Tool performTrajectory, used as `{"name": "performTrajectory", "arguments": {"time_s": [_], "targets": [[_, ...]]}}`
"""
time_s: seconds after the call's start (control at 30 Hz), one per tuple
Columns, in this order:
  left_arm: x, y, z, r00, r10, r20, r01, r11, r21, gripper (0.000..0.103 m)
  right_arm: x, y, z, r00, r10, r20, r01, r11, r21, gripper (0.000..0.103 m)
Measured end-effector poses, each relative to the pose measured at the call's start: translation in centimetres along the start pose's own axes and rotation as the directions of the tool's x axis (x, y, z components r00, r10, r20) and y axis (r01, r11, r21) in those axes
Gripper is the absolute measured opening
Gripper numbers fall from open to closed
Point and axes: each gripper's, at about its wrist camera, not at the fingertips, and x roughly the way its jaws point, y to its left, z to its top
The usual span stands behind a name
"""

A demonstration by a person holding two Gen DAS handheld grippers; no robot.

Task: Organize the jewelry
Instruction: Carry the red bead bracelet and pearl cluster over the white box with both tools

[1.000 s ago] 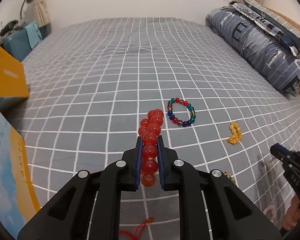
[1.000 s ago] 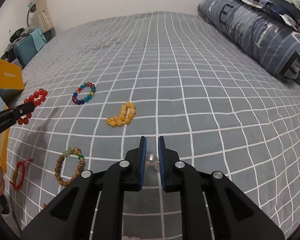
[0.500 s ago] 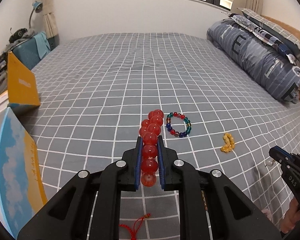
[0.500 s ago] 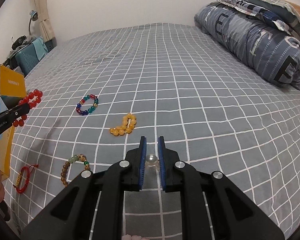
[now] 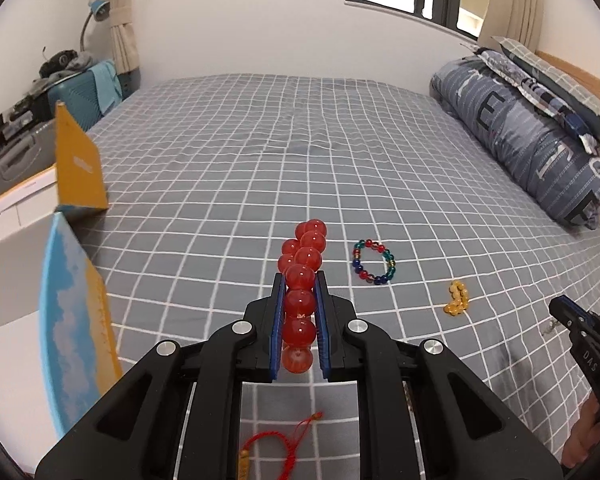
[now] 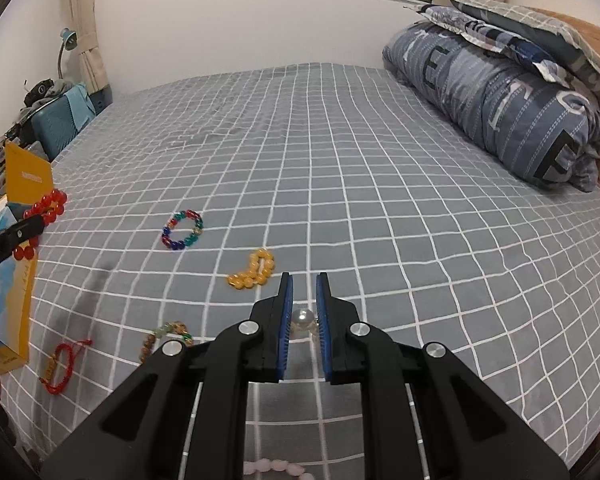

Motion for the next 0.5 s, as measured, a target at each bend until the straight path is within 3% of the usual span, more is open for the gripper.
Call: {"name": "performTrajectory", "arguments": {"time_s": [0.23, 0.5], "targets": [[-4.5, 3.8, 0.9, 0.998, 0.044, 0.044, -0.043, 0.999, -0.023, 0.013, -2.8, 4.3, 1.4, 0.998, 0.040, 0.049, -0.038, 0.999, -0.035, 0.011], [-9.7, 11.2, 0.8, 0.990, 0.125, 0.073, -0.119, 0.989, -0.085, 0.013, -6.4, 12.7, 3.3, 0.988, 0.125, 0.095, -0.115, 0.987, -0.108, 0.011]]}}
